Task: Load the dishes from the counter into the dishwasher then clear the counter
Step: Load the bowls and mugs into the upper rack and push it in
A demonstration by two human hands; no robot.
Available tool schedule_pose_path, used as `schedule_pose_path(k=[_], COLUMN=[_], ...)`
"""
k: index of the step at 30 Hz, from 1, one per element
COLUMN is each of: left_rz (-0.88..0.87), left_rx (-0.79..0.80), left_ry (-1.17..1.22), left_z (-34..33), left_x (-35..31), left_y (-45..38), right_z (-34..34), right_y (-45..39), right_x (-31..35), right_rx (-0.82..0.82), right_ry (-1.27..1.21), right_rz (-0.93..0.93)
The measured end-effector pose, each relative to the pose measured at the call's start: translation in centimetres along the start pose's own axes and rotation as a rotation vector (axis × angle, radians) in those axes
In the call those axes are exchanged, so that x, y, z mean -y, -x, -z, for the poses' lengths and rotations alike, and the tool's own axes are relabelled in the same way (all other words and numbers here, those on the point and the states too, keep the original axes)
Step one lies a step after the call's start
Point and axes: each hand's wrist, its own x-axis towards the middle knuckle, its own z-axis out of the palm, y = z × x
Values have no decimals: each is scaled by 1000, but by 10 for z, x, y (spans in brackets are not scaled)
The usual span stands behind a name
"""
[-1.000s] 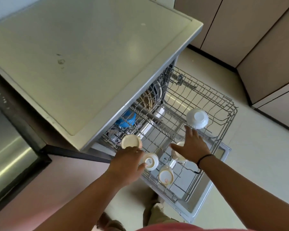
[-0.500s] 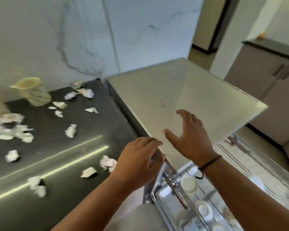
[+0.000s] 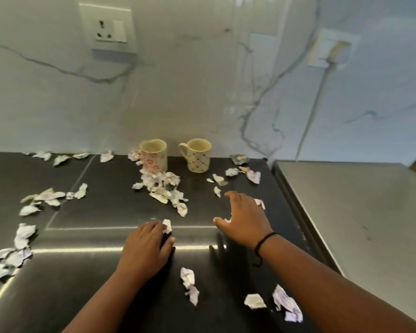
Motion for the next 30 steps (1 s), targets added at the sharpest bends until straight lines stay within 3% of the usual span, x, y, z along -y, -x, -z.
schedule_pose_path(k=[7, 13, 18, 21, 27, 30], left_rz=[165, 195, 189, 190, 199, 197], left_rx=[54, 86, 96, 89, 88, 26], left_ry=[-37, -134, -132, -120, -117, -17], left_z=[-16, -20, -22, -22, -23, -20], left_x=[25, 32, 33, 33, 34, 34], left_y=[-18, -36, -37, -37, -36, -36], right_z=[-29, -52, -75, -80, -62, -28], right_y=[-102, -188, -238, -248, -223, -178], right_x=[0, -1, 2, 10, 12, 14], right_rx=[100, -24, 0, -6, -76, 10], right_ry=[31, -328, -743, -876, -895, -1292], right_rz=[-6, -150, -234, -276, -274, -322])
